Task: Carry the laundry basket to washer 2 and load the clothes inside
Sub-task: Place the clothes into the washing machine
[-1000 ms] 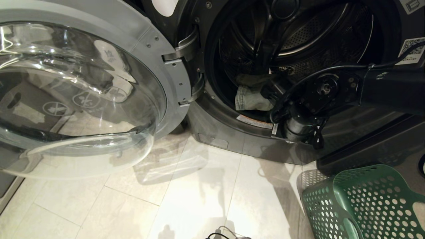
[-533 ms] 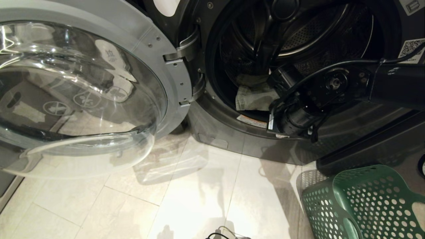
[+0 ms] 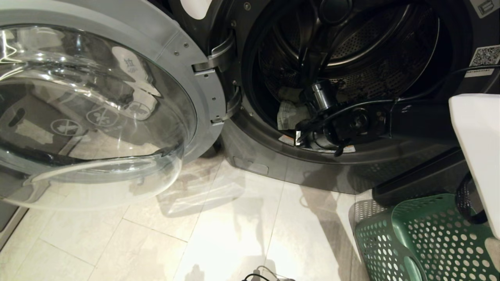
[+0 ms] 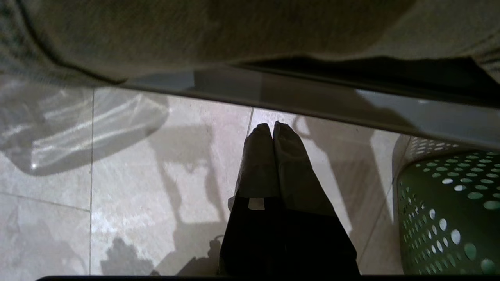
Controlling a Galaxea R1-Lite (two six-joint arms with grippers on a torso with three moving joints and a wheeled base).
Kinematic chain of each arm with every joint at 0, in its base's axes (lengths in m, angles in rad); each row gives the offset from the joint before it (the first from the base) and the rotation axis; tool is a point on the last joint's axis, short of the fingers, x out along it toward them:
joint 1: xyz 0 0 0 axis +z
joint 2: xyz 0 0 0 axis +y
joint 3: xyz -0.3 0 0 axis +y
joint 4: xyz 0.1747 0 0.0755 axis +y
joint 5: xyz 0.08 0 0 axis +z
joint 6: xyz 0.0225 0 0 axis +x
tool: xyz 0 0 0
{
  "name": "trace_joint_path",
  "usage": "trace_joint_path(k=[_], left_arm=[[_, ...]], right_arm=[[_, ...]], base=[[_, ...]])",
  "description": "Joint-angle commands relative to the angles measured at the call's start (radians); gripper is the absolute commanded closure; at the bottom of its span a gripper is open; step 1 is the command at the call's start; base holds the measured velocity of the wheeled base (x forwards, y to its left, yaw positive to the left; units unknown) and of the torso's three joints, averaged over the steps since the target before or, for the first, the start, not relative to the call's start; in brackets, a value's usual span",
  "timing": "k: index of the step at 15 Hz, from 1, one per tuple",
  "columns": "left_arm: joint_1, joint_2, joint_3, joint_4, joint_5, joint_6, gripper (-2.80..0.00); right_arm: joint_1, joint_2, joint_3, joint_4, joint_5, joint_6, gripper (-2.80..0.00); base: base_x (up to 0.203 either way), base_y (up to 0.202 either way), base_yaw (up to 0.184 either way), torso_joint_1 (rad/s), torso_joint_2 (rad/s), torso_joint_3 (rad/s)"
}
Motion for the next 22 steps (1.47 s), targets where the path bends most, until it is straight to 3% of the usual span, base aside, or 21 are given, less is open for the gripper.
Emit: trace_joint_path(k=[1,8,11,14,16,22], left_arm=[[0.000,0.001,-0.001,0.001,0.000,0.000,0.00],[0.000,0.001,0.000,-0.001,0.000,0.000,0.00],[0.001,0.001,-0.001,0.000,0.000,0.000,0.00],[0.001,0.001,0.000,0.001,0.000,0.000,0.00],[0.001,0.001,0.000,0.000,0.000,0.000,0.00],[0.000,0.001,0.000,0.001,0.000,0.000,0.00]], right_arm=[[-0.005,0.031,0.000,-0.051,-0.009,0.001,0.00],[-0.007,0.053,0.000,-0.258,-0.165,-0.017,0.00],[-0.006,0.071,0.000,-0.495,-0.255,-0.022,0.00],[0.000,0.110,0.000,-0.808,-0.419,-0.087,0.00],[0.002,0.130,0.000,-0.908,-0.507,-0.117,0.00],[0.005,0.154,0.000,-1.164,-0.547,-0.203,0.00]], base=[[0.000,0.000,0.000,0.000,0.00,0.000],[0.000,0.000,0.000,0.000,0.00,0.000],[0.000,0.000,0.000,0.000,0.00,0.000],[0.000,0.000,0.000,0.000,0.00,0.000],[0.000,0.000,0.000,0.000,0.00,0.000],[0.000,0.000,0.000,0.000,0.00,0.000]])
